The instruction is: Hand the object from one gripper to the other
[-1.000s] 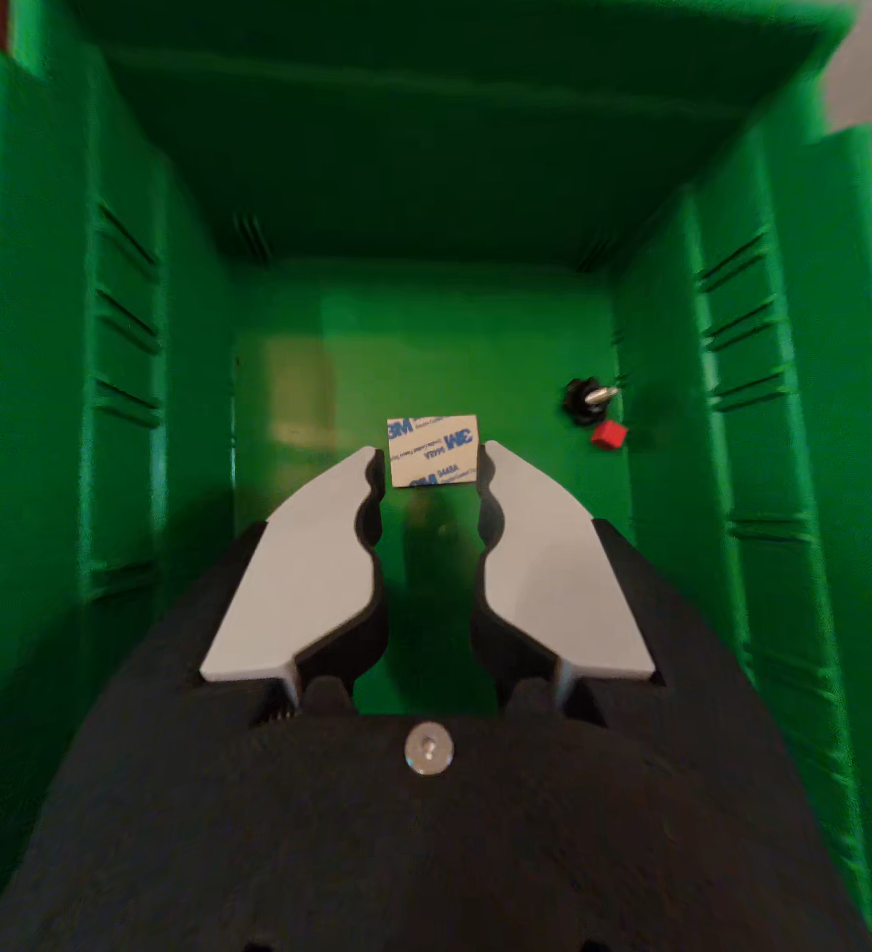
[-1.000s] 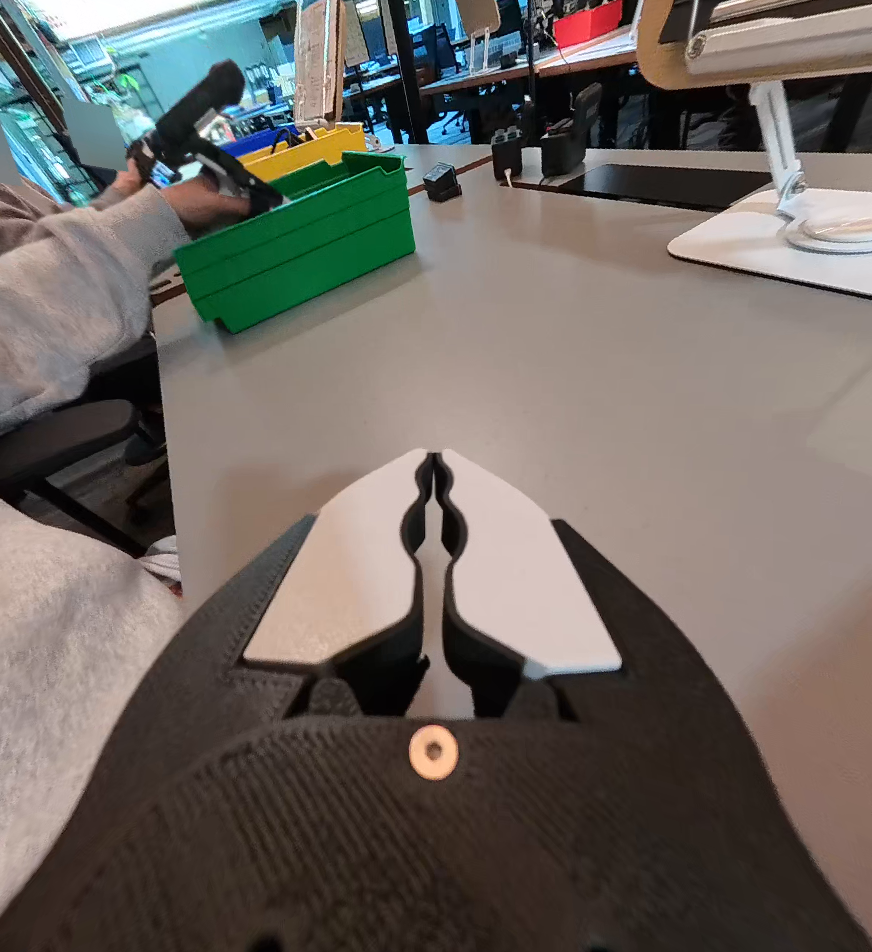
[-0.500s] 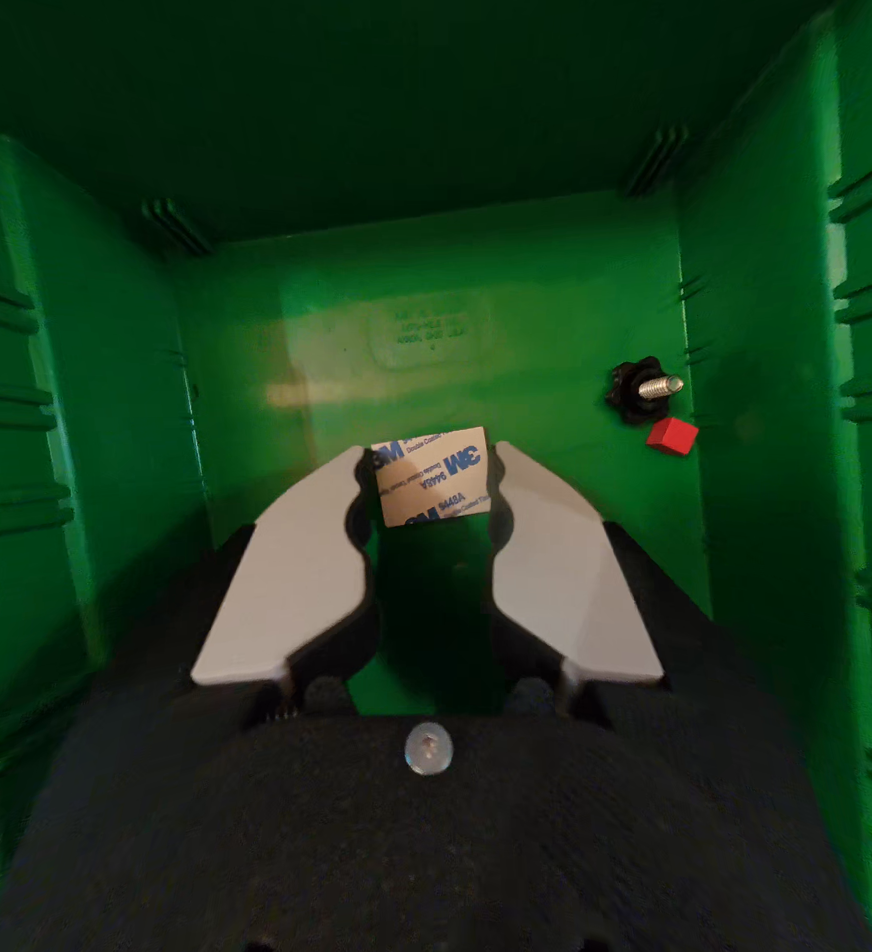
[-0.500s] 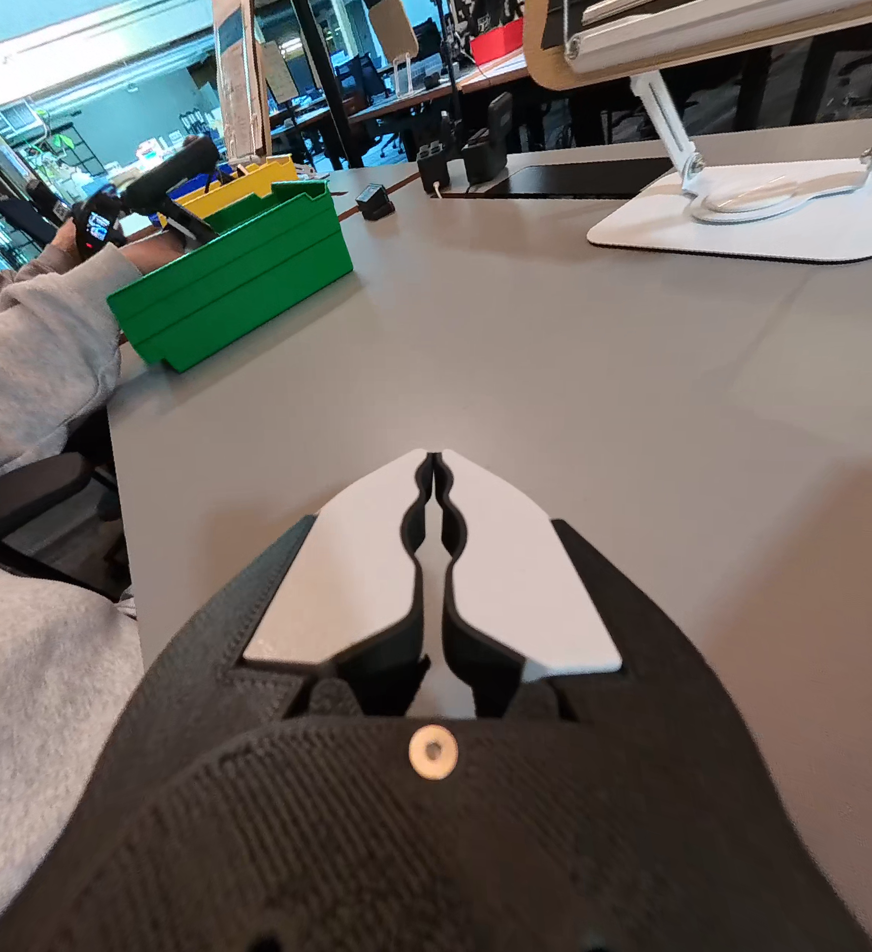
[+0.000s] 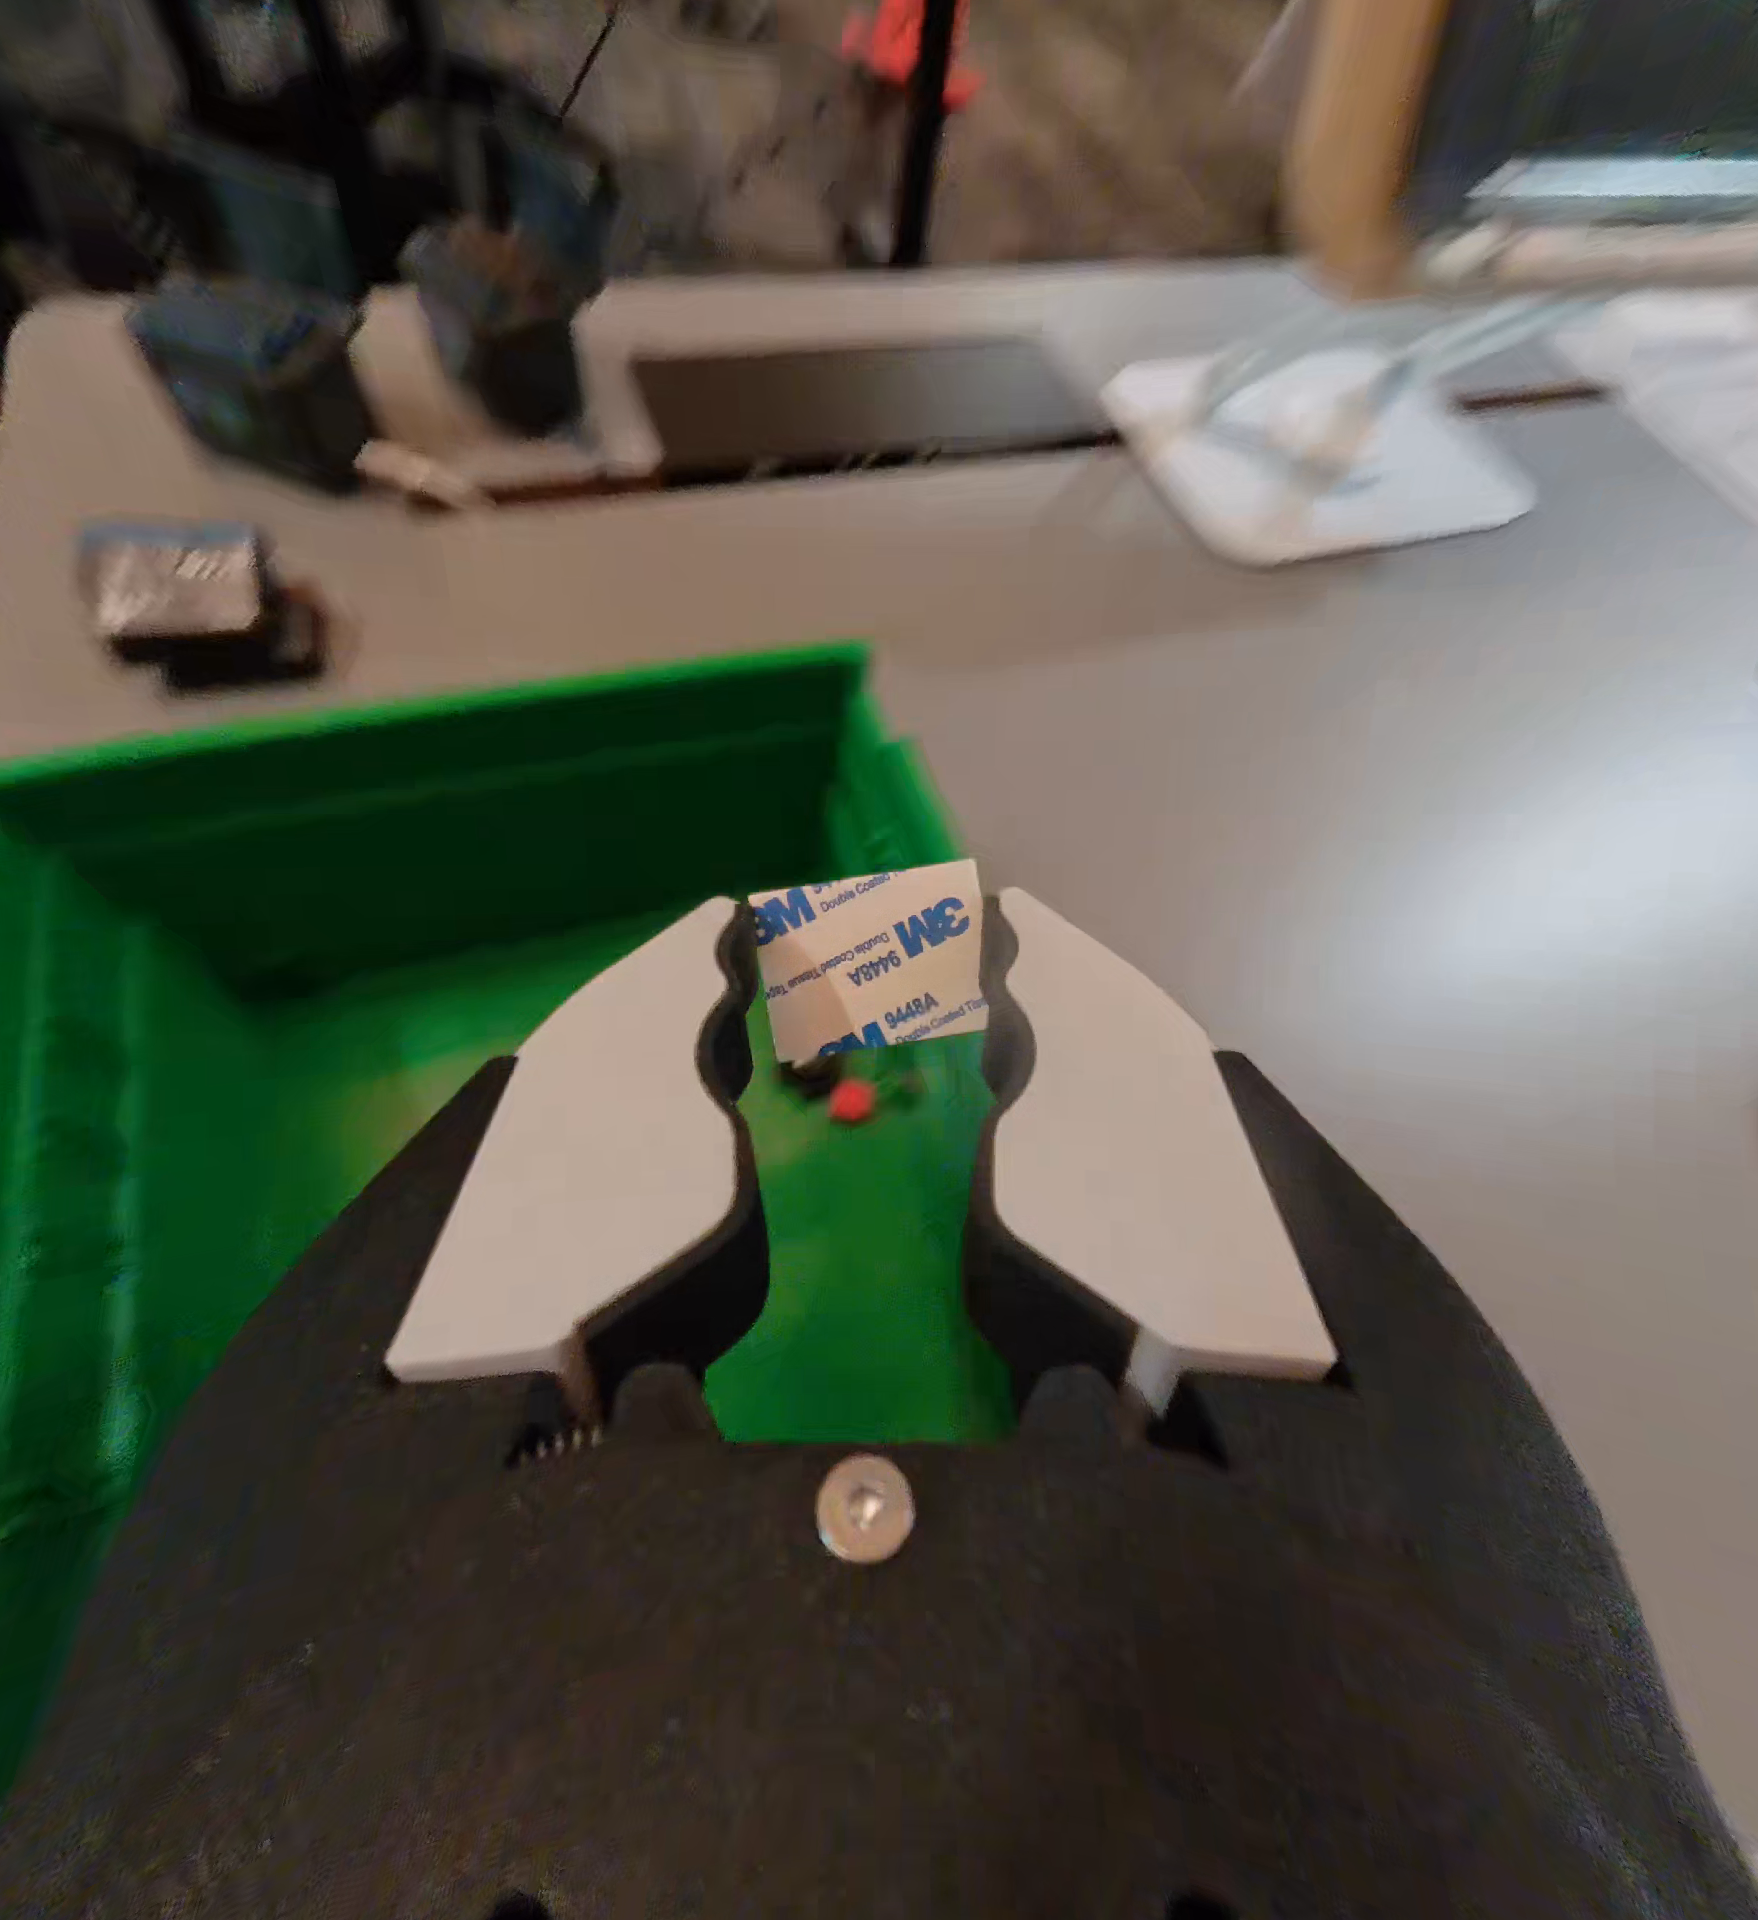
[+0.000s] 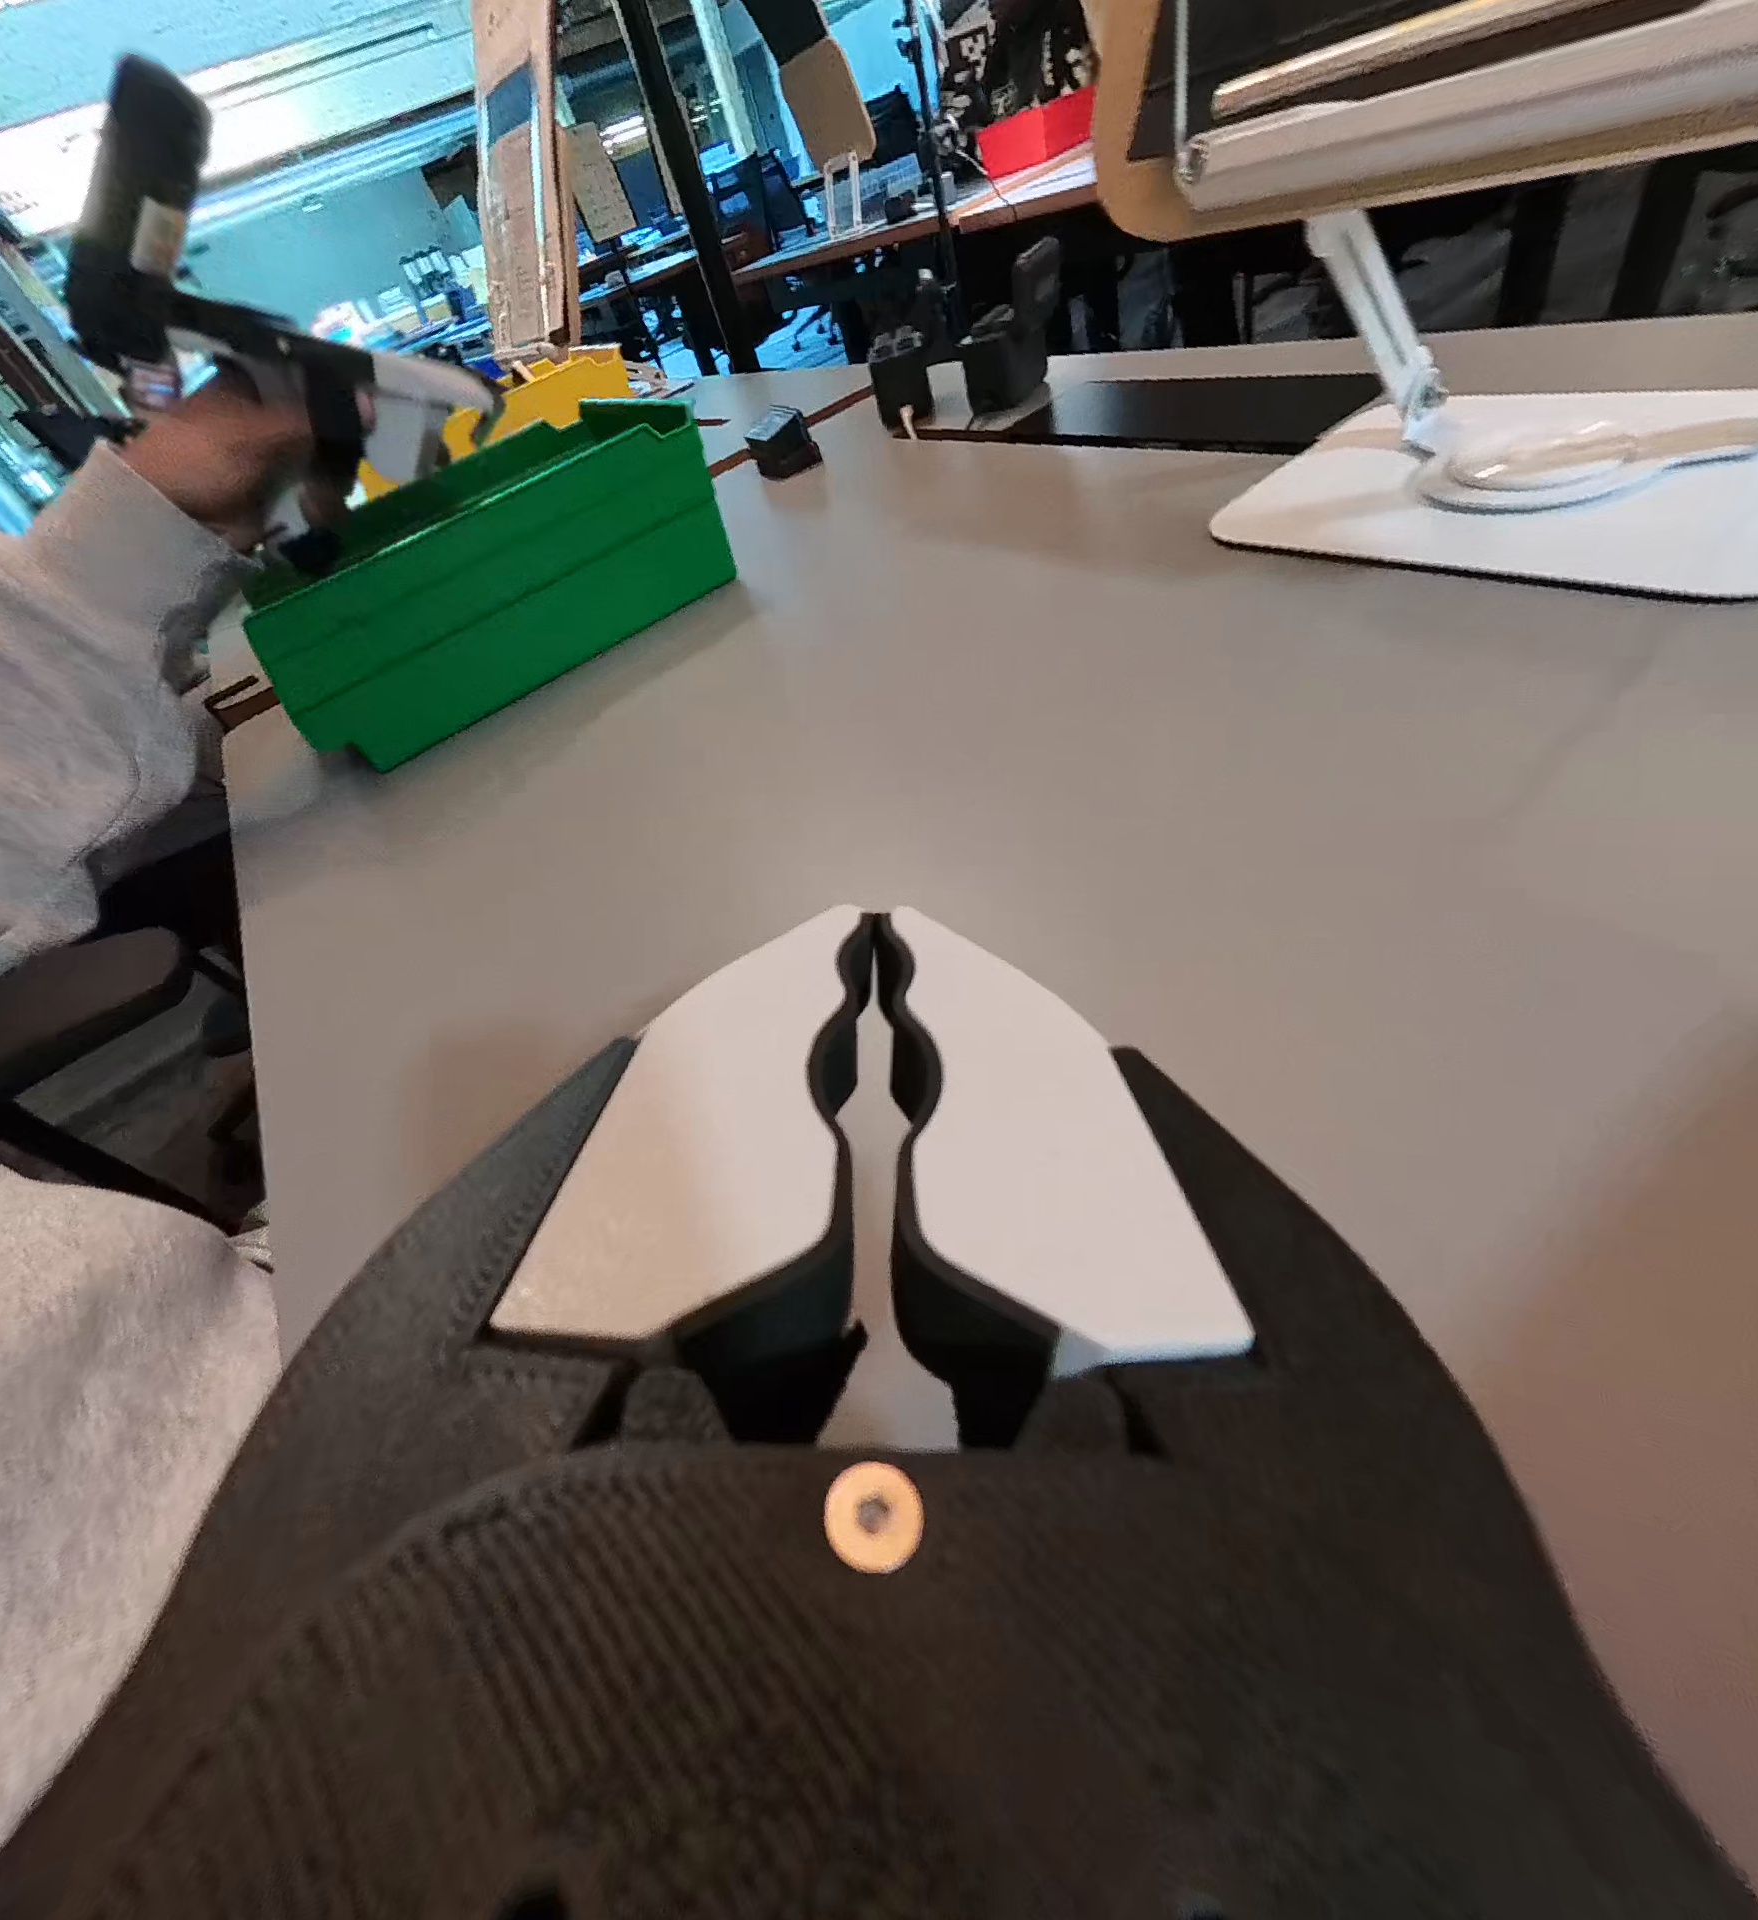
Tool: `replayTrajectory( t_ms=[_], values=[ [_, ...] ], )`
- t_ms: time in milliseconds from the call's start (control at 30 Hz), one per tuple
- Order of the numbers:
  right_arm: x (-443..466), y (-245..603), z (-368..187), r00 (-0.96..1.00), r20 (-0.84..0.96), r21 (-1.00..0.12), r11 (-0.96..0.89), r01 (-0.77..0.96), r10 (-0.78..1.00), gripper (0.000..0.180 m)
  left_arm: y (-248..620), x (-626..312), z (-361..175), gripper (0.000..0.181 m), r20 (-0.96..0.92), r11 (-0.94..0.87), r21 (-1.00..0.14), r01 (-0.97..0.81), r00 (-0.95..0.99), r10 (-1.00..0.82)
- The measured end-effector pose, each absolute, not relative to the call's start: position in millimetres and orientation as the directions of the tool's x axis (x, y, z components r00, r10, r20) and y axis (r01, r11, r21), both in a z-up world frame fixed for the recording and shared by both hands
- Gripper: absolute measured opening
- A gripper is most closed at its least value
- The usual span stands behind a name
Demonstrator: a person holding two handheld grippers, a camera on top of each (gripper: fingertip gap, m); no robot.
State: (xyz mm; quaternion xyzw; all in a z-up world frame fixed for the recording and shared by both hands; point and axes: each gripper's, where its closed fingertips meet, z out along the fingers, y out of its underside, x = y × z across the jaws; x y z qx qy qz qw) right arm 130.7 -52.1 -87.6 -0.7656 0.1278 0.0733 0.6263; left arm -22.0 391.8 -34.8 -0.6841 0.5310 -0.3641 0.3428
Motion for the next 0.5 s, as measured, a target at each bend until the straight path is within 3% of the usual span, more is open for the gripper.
replayTrajectory(
  t_ms=[267, 400, 500],
  values=[
    [87, -30, -77, 0.996, -0.085, -0.973, -0.216, -0.077, 0.031, 0.005, 209, 15, 67, 0.043, 0.198, -0.137, -0.971, -0.195, -0.344, -0.918],
    [69, -32, -69, 0.996, 0.076, -0.974, -0.209, 0.086, 0.055, 0.013, 119, 28, 66, 0.043, 0.364, -0.278, -0.931, -0.235, -0.559, -0.745],
    [62, -36, -57, 0.985, 0.171, -0.972, -0.160, 0.173, 0.026, 0.026, 78, 36, 67, 0.043, 0.516, -0.505, -0.834, -0.223, -0.638, -0.571]
  ],
)
